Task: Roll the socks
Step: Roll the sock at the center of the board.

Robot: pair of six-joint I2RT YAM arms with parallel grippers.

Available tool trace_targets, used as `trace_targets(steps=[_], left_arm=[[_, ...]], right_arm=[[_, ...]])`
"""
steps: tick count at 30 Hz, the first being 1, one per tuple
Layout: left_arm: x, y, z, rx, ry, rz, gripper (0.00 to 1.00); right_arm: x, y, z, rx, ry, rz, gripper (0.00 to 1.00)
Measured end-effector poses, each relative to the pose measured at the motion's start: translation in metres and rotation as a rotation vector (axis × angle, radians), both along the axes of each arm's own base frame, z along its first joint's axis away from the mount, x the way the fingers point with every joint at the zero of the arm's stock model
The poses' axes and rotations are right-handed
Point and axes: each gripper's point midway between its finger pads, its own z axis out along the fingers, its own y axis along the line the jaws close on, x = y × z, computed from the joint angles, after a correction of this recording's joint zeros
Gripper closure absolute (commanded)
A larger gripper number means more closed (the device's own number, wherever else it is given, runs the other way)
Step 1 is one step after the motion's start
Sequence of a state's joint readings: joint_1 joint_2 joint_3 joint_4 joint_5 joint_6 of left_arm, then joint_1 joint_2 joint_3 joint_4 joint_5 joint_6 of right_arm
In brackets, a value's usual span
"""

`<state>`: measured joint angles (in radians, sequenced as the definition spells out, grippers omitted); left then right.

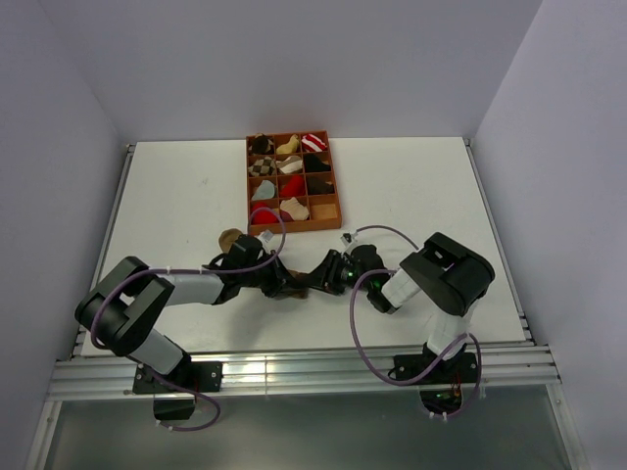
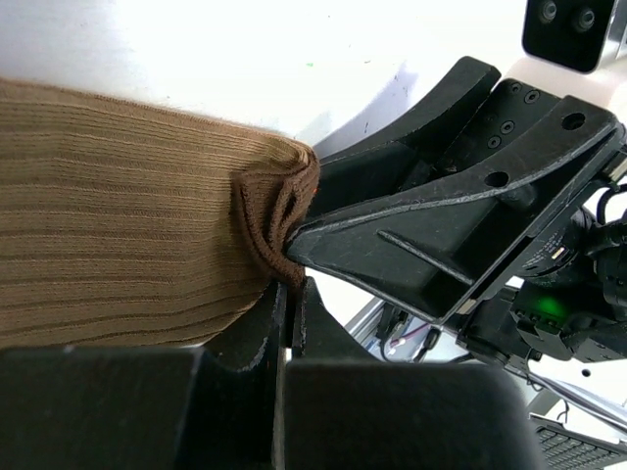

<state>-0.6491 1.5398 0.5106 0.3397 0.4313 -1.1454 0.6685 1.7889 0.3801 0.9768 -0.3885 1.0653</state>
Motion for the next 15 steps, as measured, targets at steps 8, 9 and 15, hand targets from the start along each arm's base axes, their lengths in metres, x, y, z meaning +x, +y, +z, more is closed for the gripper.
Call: trace_targets(steps=[8,9,15], left_arm=[[-0.002,-0.001,-0.008,-0.002,0.023,-0.013,1.0],[-0.002,-0.001,-0.009,-0.002,0.026,-0.014,1.0],[-0.003,0.0,-0.014,0.007,0.037,-0.018,0.99]], right_arm=[[-0.001,0.005,-0.001,0.025,-0.002,0.035,0.68],[-0.002,0.005,-0.002,0.024,-0.002,0.037,0.71],[-0.005,0.002,-0.008,-0.009,0.004,0.049,1.0]])
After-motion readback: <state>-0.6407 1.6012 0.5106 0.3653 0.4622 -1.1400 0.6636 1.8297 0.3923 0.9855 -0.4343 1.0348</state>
